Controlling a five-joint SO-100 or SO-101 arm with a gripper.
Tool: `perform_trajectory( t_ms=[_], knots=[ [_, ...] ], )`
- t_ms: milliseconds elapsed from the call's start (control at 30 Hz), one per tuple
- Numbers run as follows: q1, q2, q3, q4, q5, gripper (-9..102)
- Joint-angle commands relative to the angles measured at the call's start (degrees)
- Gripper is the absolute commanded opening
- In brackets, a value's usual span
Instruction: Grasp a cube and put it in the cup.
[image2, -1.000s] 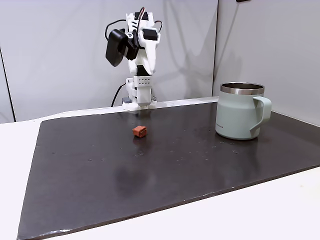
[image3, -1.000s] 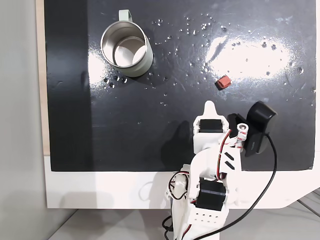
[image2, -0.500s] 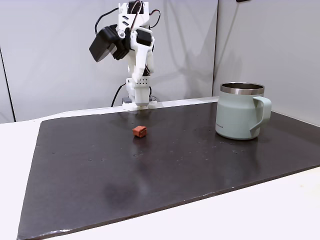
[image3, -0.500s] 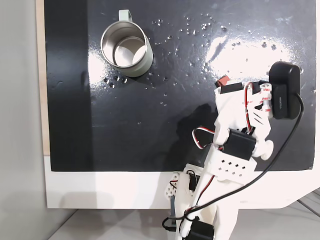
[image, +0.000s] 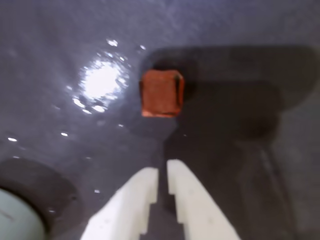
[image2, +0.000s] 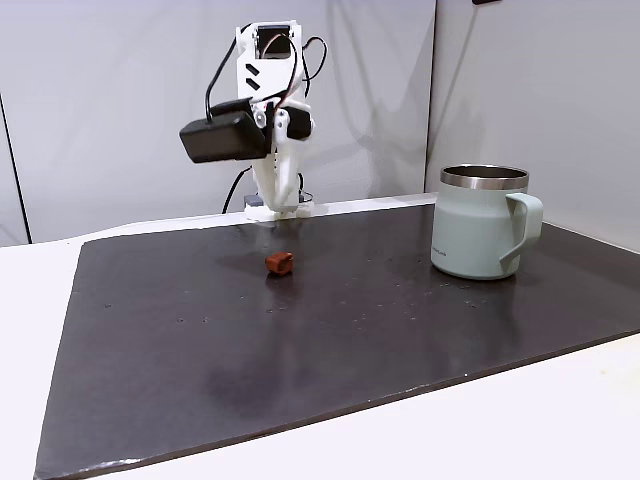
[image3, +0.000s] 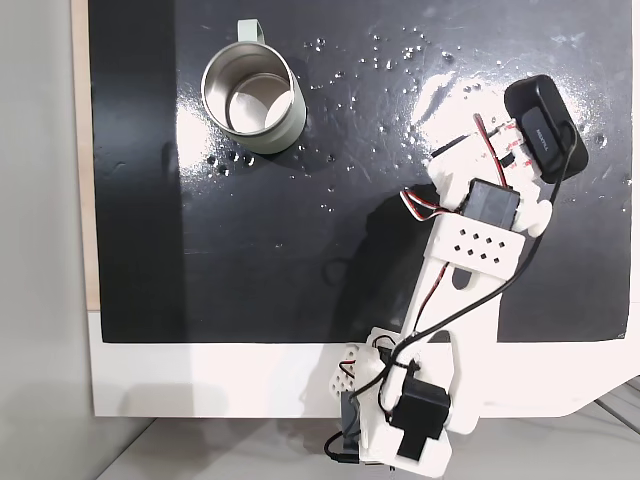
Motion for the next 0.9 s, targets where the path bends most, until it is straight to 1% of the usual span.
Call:
perform_trajectory(
  t_ms=[0, 133, 367, 400, 500, 567, 633, 867],
  knots=[
    [-0.4, -3.0, -6.2, 3.3, -2.2, 0],
    [-0.4, -8.3, -11.6, 7.6, -1.7, 0],
    [-0.8, -8.8, -12.8, 8.3, -0.4, 1],
    [-0.8, -8.8, -12.9, 8.3, -0.1, 3],
    [-0.4, -9.6, -13.1, 8.2, 1.6, 18],
    [-0.2, -11.1, -14.4, 8.4, 3.3, 24],
    [0.0, -13.2, -16.8, 10.1, 4.6, 27],
    [0.9, -20.5, -23.4, 14.9, 6.3, 28]
  ],
)
